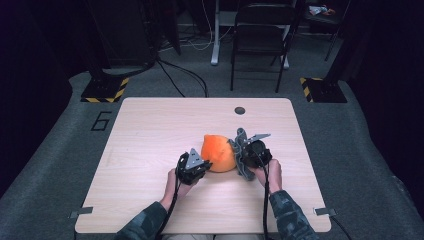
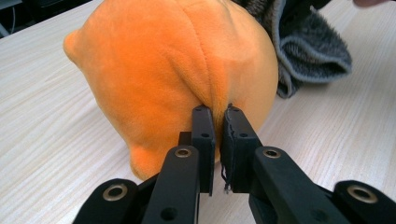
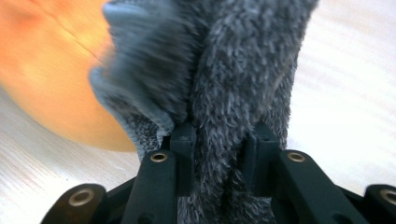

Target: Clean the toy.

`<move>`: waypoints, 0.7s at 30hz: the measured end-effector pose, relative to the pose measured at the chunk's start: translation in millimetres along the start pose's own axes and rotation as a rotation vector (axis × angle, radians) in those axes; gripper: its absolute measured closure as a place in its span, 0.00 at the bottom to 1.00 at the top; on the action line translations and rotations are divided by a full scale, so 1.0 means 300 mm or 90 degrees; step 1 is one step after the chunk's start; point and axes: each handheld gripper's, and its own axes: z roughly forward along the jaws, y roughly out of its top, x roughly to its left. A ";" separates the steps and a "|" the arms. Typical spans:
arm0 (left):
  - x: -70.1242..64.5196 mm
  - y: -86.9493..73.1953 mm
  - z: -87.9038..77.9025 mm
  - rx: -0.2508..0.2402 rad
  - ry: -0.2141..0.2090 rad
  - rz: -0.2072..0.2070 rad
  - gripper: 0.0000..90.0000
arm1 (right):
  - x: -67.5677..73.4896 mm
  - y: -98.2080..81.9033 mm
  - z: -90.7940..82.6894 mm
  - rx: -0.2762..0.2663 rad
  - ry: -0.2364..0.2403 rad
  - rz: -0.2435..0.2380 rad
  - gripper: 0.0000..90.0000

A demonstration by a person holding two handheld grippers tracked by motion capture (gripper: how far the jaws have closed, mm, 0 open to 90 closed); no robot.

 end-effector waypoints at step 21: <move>0.010 -0.004 0.001 0.000 0.004 -0.008 0.93 | 0.005 0.060 -0.146 -0.095 0.024 0.011 0.82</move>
